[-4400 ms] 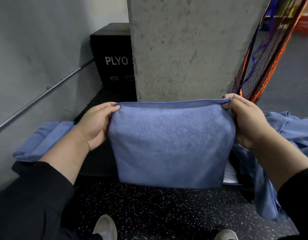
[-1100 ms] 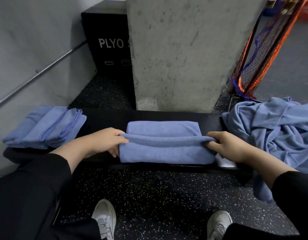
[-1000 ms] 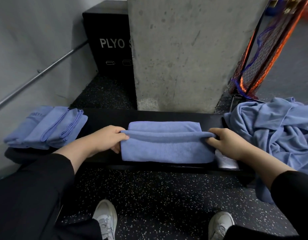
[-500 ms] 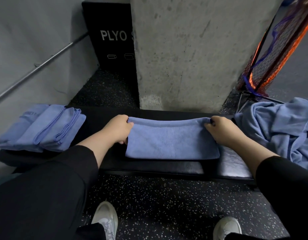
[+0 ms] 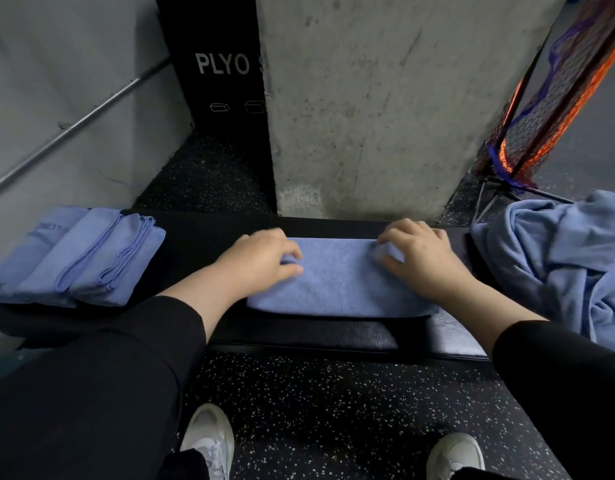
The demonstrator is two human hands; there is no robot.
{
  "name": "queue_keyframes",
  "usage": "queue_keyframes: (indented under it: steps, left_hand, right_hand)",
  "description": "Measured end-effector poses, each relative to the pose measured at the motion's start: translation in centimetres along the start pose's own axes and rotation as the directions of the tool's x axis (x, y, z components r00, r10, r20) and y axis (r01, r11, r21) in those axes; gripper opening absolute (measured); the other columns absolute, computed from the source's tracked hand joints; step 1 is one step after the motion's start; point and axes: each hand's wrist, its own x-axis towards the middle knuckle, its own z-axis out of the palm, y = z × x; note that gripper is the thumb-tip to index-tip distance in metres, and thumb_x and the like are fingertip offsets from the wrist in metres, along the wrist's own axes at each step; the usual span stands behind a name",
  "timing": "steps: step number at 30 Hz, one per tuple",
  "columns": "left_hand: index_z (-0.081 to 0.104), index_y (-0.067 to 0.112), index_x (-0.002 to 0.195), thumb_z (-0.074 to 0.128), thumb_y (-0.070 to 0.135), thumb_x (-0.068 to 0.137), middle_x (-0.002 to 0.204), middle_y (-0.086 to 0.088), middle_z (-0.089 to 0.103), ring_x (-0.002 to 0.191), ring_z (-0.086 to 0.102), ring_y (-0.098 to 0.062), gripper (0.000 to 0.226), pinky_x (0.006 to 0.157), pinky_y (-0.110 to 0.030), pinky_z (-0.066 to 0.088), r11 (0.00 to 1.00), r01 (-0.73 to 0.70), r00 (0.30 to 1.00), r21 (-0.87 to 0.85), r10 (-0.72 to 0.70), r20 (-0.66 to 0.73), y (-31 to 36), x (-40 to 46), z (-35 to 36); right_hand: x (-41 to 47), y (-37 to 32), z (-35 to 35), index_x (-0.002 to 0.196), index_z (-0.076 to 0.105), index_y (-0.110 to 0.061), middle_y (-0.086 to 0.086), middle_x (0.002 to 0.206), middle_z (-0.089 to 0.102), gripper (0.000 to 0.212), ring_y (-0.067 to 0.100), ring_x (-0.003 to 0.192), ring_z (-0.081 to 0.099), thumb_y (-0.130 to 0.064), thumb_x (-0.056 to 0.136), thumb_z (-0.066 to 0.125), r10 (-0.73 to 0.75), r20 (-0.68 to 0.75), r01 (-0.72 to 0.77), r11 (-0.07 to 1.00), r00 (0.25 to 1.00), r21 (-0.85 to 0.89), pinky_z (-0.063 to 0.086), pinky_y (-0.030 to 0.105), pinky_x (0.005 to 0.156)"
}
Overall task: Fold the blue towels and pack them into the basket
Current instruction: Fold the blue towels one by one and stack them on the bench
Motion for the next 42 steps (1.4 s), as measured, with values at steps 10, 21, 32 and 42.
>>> queue_keyframes:
  steps: [10,21,32,42]
  left_hand:
    - [0.053,0.034,0.137,0.047,0.050,0.101,0.147,0.004,0.041,0.136,0.035,-0.018,0.040,0.110,-0.046,0.026,0.927,-0.001,1.000,0.374,-0.005,0.013,0.2,-1.5,1.3]
    - [0.063,0.032,0.128,0.059,0.029,0.096,0.134,0.002,0.059,0.123,0.057,-0.022,0.032,0.098,-0.043,0.043,0.867,-0.339,0.916,0.365,0.393,-0.083,1.5,-3.4,4.2]
    - [0.064,0.025,0.103,0.040,0.035,0.101,0.105,0.002,0.067,0.100,0.061,-0.028,0.026,0.076,-0.034,0.044,0.963,0.105,0.992,0.248,-0.083,-0.098,2.8,-2.2,0.3]
    - [0.034,0.021,0.153,0.032,0.051,0.105,0.150,-0.002,0.038,0.133,0.037,-0.027,0.056,0.103,-0.048,0.035,0.953,0.134,0.986,0.273,-0.155,0.060,2.7,-1.1,1.9]
  right_hand:
    - [-0.7,-1.1,0.1,0.124,0.059,-0.040,-0.011,0.132,0.052,0.033,0.017,0.123,0.049,-0.051,0.093,0.056,0.110,0.219,-0.091,0.991,0.970,-0.098,0.031,0.045,0.104]
    - [-1.1,0.3,-0.2,0.121,0.055,-0.037,-0.015,0.145,0.046,0.033,0.015,0.133,0.044,-0.054,0.093,0.055,0.160,0.274,-0.149,0.987,0.948,-0.061,0.031,0.045,0.101]
    - [-1.2,-0.1,-0.8,0.092,0.066,-0.028,-0.003,0.095,0.053,0.007,0.027,0.093,0.060,-0.027,0.087,0.061,0.193,0.282,-0.188,0.981,0.940,-0.042,0.043,0.035,0.080]
    - [-2.0,-0.7,-1.5,0.099,0.068,-0.034,-0.010,0.100,0.056,0.017,0.016,0.101,0.057,-0.048,0.092,0.061,0.090,0.364,-0.122,0.990,0.927,0.064,0.040,0.041,0.094]
